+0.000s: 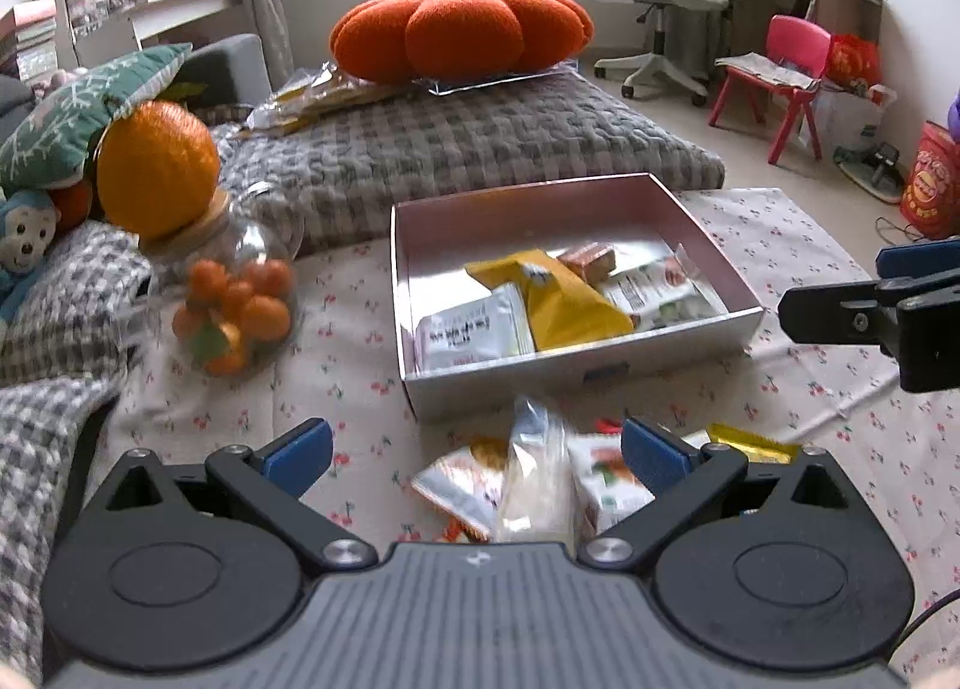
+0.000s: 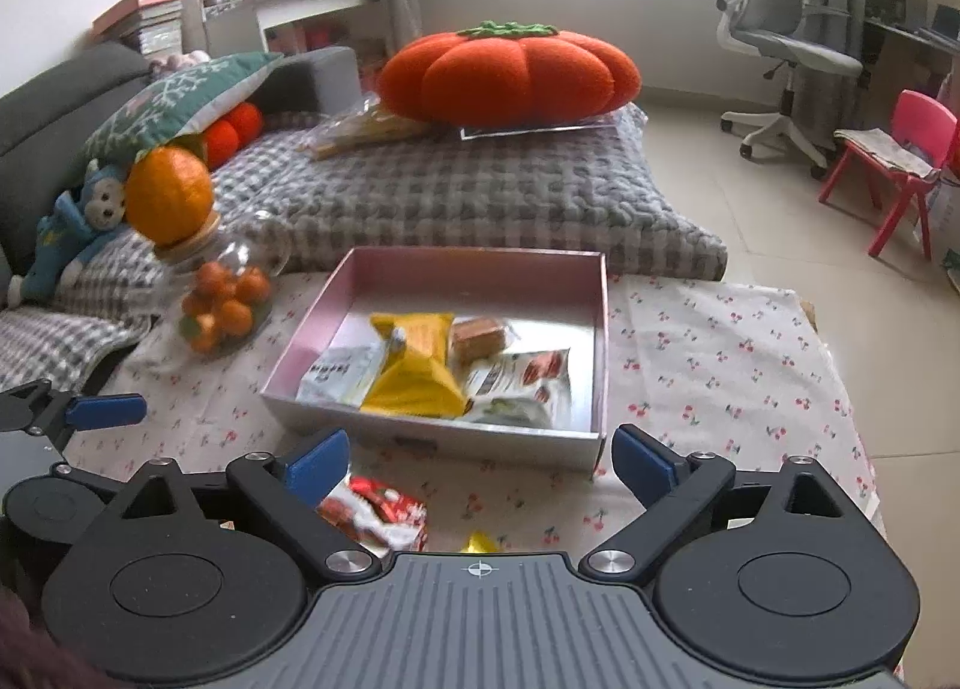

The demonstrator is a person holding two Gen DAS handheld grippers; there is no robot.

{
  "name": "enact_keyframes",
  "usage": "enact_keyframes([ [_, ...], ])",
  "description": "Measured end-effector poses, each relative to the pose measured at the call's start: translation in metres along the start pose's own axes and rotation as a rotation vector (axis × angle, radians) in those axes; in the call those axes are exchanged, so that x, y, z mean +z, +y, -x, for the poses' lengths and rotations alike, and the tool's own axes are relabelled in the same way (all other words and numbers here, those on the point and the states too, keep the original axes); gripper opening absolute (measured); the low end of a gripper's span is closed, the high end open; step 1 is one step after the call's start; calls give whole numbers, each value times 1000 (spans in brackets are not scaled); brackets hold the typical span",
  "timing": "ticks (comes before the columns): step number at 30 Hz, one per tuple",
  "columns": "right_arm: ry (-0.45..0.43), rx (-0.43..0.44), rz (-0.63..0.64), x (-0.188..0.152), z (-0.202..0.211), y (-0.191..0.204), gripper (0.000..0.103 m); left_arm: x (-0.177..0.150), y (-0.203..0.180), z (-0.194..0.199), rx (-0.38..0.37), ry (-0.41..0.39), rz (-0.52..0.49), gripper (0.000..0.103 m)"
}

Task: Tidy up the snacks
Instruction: 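Move both grippers back and grasp the white pecan bag with the left gripper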

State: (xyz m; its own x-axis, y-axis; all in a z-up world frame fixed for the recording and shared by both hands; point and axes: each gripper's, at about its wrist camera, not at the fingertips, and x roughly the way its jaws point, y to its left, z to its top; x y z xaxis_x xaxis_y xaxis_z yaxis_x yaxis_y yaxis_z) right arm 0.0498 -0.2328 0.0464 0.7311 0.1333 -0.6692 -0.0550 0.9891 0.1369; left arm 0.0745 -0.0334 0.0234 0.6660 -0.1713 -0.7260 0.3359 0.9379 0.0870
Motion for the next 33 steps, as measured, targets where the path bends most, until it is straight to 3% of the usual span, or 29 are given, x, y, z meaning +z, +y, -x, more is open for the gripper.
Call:
enact_keyframes([
  [8, 36, 2, 19, -27, -4, 1, 97, -31, 15, 0, -29, 16, 15, 103],
  [18, 81, -29, 30, -44, -10, -4, 97, -63, 24, -2, -17, 18, -84, 103],
  [27, 197, -5, -70, -59, -35, -12, 97, -62, 14, 4, -114, -38, -88, 102],
  [33, 214, -20, -131, -62, -60, -10, 97, -64, 2, 2, -116, -37, -130, 102],
])
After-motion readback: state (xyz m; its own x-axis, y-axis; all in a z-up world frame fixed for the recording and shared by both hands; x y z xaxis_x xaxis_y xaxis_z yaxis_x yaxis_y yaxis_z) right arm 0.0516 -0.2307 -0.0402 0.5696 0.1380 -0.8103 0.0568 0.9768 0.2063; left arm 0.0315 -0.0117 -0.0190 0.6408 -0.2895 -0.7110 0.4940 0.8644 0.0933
